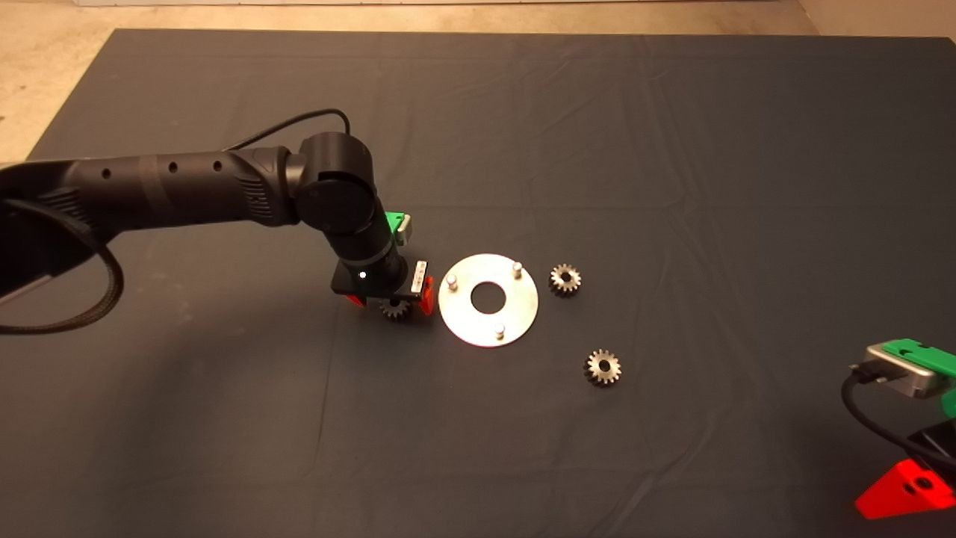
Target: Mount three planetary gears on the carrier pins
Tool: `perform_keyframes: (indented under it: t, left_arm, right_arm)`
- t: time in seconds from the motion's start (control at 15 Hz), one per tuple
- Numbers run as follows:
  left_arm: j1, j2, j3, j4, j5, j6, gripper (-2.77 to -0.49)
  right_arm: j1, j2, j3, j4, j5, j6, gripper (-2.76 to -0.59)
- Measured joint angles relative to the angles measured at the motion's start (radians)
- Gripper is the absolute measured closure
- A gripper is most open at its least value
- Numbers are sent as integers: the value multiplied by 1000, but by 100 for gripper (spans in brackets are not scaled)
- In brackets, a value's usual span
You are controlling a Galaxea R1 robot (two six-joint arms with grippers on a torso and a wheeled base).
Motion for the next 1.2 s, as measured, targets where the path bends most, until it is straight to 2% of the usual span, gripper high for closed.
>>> perform_keyframes:
  t: [0.07,0.2,0.33,0.47,0.6,0.93,1.2]
  left_arm:
    - [0,0,-8,0,1,1,-226]
    - [0,0,-15,0,0,3,-223]
    - [0,2,-15,0,0,3,-209]
    - [0,3,-15,-1,0,3,-208]
    - [0,3,-15,-4,0,3,-194]
    - [0,6,-15,-9,0,4,-180]
    - [0,23,-30,-23,0,10,-166]
  right_arm:
    - [0,0,0,0,0,0,-275]
    - [0,0,0,0,0,0,-275]
    - [0,0,0,0,0,0,-275]
    - [0,0,0,0,0,0,-275]
    - [0,0,0,0,0,0,-275]
    - [0,0,0,0,0,0,-275]
    - [0,0,0,0,0,0,-275]
